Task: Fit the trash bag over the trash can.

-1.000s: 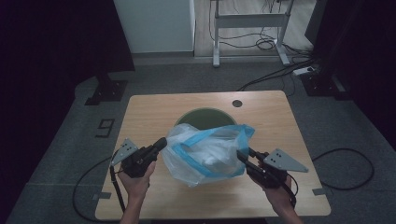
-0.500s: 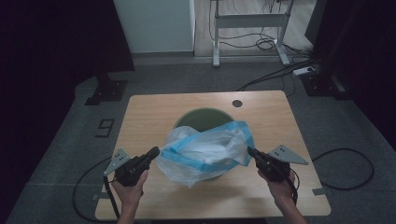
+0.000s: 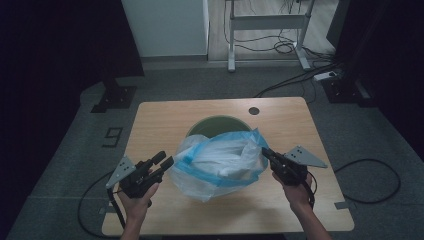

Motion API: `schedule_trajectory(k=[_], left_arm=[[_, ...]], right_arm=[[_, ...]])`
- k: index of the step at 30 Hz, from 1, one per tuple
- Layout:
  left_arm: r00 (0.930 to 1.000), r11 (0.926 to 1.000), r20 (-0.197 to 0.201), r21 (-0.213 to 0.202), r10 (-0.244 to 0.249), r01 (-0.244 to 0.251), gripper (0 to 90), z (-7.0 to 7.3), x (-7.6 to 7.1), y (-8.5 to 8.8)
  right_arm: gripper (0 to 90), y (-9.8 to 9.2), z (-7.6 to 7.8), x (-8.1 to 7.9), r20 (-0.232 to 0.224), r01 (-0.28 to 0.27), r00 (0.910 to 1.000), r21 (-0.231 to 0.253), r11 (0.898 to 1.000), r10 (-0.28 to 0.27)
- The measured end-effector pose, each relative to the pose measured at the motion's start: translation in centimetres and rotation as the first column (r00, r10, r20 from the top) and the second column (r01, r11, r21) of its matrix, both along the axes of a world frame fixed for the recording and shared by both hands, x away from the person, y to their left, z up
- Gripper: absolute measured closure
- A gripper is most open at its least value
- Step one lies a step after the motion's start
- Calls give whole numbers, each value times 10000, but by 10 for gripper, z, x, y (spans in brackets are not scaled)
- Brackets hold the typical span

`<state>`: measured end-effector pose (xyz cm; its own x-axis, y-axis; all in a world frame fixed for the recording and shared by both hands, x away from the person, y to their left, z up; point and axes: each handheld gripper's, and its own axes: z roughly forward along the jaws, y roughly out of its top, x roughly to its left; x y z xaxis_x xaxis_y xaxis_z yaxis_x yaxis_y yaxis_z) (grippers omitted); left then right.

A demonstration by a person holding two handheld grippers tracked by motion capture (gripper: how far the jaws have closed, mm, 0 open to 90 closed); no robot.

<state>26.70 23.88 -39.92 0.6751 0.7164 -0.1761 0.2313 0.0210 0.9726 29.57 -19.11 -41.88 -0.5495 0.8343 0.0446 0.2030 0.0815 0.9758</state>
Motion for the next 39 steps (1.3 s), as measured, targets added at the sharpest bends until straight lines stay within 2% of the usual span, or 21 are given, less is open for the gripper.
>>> schedule_trajectory(k=[4, 7, 9, 12, 13, 16, 17, 19, 20, 21, 23, 24, 26, 29, 30, 31, 32, 34, 35, 38, 39], left_arm=[[9996, 9993, -117, 289, -245, 248, 495, 13, 7, -7], [9969, 9940, -412, 845, -666, 699, 458, 25, 21, -20], [9910, 9868, -766, 1113, -1097, 1178, 427, 29, 29, -28], [9857, 9765, -1025, 1558, -1338, 1488, 412, 35, 38, -40], [9807, 9713, -1225, 1644, -1527, 1718, 408, 36, 41, -44], [9762, 9582, -1482, 2154, -1585, 1883, 412, 37, 47, -54], [9762, 9582, -1482, 2154, -1585, 1883, 411, 37, 47, -54], [9702, 9504, -1815, 2372, -1603, 2014, 417, 35, 51, -60], [9662, 9465, -1971, 2428, -1662, 2123, 457, 33, 53, -61], [9655, 9408, -2077, 2662, -1568, 2100, 558, 31, 54, -65], [9642, 9382, -2206, 2773, -1473, 2068, 717, 29, 55, -67], [9642, 9382, -2206, 2773, -1473, 2068, 784, 29, 55, -67], [9735, 9469, -1992, 2757, -1120, 1653, 881, 29, 55, -67], [9874, 9639, -1433, 2463, -670, 1012, 896, 33, 54, -62], [9874, 9639, -1433, 2463, -670, 1012, 897, 33, 54, -62], [9933, 9723, -1079, 2246, -419, 654, 898, 36, 54, -58], [9933, 9723, -1079, 2246, -419, 654, 899, 36, 54, -58], [9952, 9791, -939, 1978, -290, 472, 898, 40, 55, -55], [9970, 9823, -772, 1867, -35, 179, 898, 42, 56, -52], [9967, 9855, -806, 1698, 73, 66, 898, 43, 59, -49], [9967, 9873, -767, 1581, 247, -123, 898, 44, 62, -46]], right_arm=[[884, 2, 3, -1, 184, -11, 9998, -78, 10000, 13], [883, 4, 3, -2, 281, -64, 9996, -157, 9999, 69], [883, 5, 3, -2, 305, -92, 9995, -182, 9998, 97], [882, 6, 3, -3, 331, -120, 9994, -202, 9997, 127], [881, 7, 3, -3, 334, -125, 9994, -199, 9997, 132], [880, 8, 2, -4, 332, -173, 9993, -173, 9997, 179], [880, 8, 2, -5, 346, -178, 9992, -150, 9997, 183], [880, 7, 2, -5, 346, -185, 9992, -115, 9998, 189], [880, 7, 2, -6, 363, -201, 9991, -106, 9997, 205], [880, 7, 2, -7, 392, -210, 9990, -96, 9997, 213], [880, 5, 3, -7, 440, -191, 9988, -73, 9998, 194], [880, 5, 3, -7, 440, -191, 9988, -73, 9998, 194], [874, 3, 4, -10, 529, -181, 9984, -27, 9998, 183], [864, -1, 6, -12, 640, -163, 9978, -53, 9999, 166], [864, -1, 6, -12, 640, -163, 9978, -53, 9999, 166], [864, -3, 7, -13, 696, -137, 9975, -85, 9999, 143], [865, -5, 7, -13, 696, -138, 9975, -78, 9999, 143], [875, -6, 8, -12, 686, -138, 9975, -86, 9999, 143], [882, -7, 8, -12, 676, -125, 9976, -67, 9999, 129], [887, -9, 9, -9, 668, -82, 9977, -46, 10000, 85], [888, -11, 10, -4, 590, 2, 9983, 21, 10000, -3]])
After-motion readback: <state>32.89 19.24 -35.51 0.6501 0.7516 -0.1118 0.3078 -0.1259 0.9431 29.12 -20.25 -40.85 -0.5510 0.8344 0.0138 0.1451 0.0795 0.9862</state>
